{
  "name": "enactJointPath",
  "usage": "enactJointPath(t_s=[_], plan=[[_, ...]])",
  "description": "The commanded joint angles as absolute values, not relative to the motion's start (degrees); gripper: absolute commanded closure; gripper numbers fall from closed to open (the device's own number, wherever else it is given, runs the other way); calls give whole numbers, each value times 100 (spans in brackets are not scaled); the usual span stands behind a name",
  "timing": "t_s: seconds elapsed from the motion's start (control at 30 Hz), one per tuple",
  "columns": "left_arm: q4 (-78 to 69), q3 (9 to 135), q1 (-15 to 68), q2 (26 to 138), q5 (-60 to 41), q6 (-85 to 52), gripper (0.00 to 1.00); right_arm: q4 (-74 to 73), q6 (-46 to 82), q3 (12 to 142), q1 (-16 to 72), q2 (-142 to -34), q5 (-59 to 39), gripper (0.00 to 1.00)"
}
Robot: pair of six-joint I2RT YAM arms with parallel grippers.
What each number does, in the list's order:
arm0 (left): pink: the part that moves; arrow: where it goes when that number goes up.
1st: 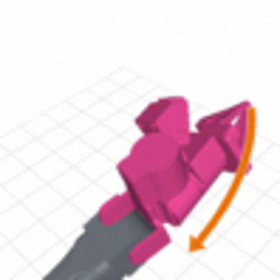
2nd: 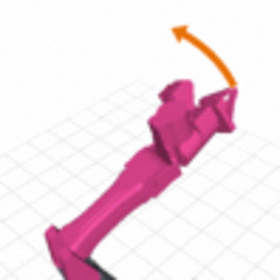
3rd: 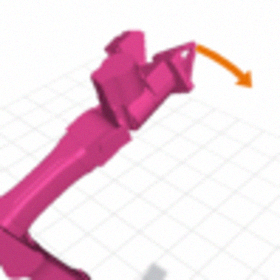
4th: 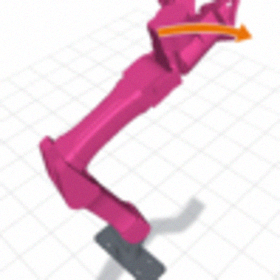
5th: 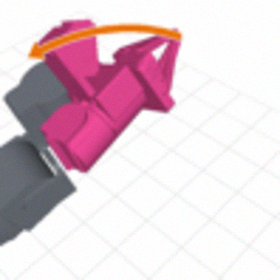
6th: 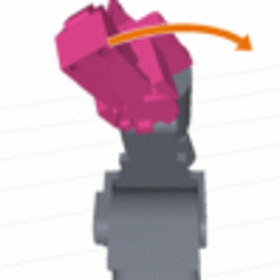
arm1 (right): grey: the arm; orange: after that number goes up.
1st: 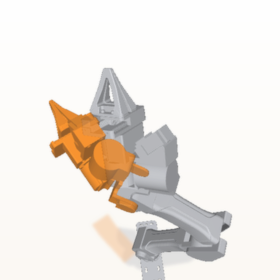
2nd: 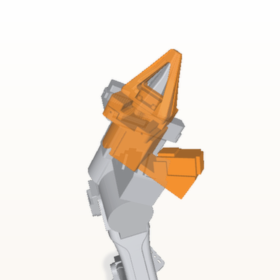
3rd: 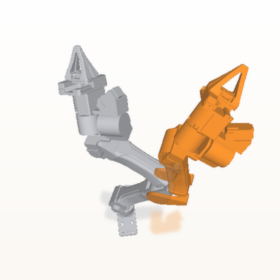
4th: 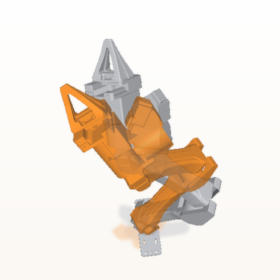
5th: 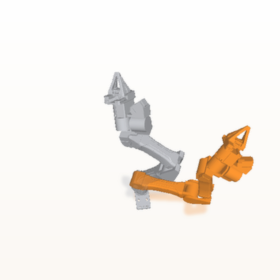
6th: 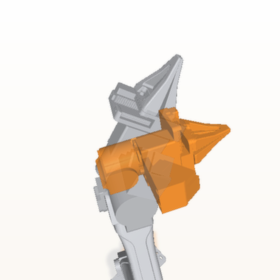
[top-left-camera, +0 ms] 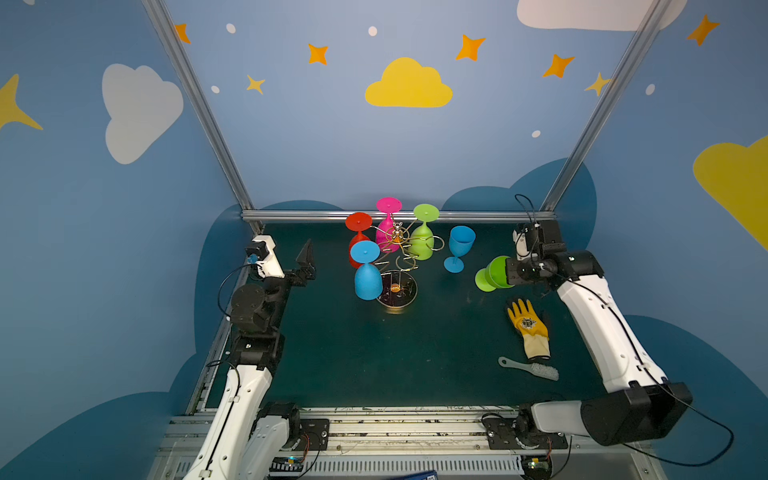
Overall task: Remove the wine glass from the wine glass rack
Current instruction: 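Lower the green glass foot-down onto the table beside the blue glass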
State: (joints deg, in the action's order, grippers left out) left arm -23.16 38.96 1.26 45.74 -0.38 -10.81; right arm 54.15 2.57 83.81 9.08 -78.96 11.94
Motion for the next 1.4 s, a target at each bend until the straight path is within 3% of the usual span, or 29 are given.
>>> enactJointPath(t_s=[0.0, 0.63, 1.37], plan=[[-2311, 3901, 79, 4518, 26, -1135, 8, 5150, 235, 8676, 694, -8142, 992, 100], [-2267, 3901, -18, 4544, 53, -1204, 7, 4707, 121, 10025, 145, -10227, 873, 100], [-2224, 3909, -78, 4596, 47, -1187, 7, 6499, 168, 12819, 170, -12501, 510, 100]])
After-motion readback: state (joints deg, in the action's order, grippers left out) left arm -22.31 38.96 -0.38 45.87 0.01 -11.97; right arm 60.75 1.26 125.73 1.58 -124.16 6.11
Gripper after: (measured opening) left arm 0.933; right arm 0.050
